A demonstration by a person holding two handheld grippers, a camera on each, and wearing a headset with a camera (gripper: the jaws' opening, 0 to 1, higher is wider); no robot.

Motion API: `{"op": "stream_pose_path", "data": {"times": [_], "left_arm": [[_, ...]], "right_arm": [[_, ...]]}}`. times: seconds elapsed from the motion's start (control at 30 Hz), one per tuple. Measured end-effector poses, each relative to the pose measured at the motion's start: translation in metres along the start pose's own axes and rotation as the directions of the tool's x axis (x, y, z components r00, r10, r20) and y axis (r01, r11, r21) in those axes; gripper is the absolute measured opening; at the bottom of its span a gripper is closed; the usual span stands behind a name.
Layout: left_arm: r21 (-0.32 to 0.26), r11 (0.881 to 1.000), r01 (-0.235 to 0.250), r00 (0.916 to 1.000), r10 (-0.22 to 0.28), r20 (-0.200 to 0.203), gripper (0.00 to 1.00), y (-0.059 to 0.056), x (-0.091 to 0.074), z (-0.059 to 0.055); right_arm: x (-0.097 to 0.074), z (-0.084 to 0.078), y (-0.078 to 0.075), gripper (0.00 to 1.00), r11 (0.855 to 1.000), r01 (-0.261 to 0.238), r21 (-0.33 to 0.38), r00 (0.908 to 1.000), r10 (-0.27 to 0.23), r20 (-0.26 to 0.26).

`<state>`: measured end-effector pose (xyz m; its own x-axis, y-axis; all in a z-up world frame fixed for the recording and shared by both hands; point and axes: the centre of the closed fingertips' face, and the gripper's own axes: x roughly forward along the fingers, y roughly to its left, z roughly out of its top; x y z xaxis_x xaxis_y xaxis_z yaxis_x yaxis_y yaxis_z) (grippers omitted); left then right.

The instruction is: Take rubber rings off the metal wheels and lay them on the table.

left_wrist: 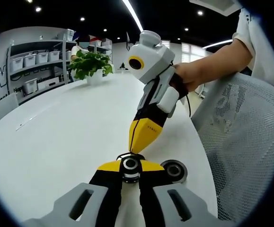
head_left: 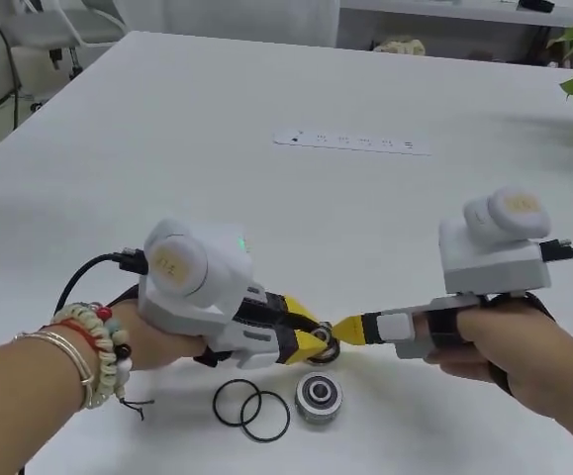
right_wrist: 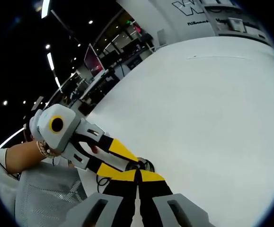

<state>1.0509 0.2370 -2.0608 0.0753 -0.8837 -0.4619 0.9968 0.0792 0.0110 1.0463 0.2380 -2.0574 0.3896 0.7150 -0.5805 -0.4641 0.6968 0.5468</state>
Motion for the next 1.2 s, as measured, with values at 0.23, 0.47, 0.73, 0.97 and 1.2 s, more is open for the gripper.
{"op": "stream_pose_path", "data": {"times": [0.23,0.47,0.73,0.97,1.2], "left_arm": [[0.004,1.000,-0.005,1.0000,0.005,-0.004,0.08,0.000,0.000,0.000],[0.003,1.000,-0.014,0.9999,0.014,-0.008,0.08,0.001,0.001,0.000],[-0.009,1.000,-0.019,0.9998,0.019,-0.008,0.08,0.001,0.001,0.000],[-0.009,1.000,-0.022,0.9997,0.022,-0.009,0.08,0.001,0.001,0.000],[-0.007,0.999,-0.031,0.9994,0.031,-0.015,0.08,0.001,0.002,0.001]], "right_arm": [[0.000,0.005,0.012,0.00,0.998,-0.058,-0.001,0.9980,0.058,0.027],[-0.001,0.008,0.013,0.00,0.998,-0.055,-0.006,0.9978,0.056,0.037],[-0.001,0.007,0.002,0.00,1.000,-0.008,0.010,0.9996,0.008,0.028],[-0.001,0.004,0.000,0.00,1.000,0.012,0.012,0.9997,-0.012,0.021],[-0.002,0.006,0.000,0.00,1.000,0.014,0.012,0.9996,-0.014,0.024]]}}
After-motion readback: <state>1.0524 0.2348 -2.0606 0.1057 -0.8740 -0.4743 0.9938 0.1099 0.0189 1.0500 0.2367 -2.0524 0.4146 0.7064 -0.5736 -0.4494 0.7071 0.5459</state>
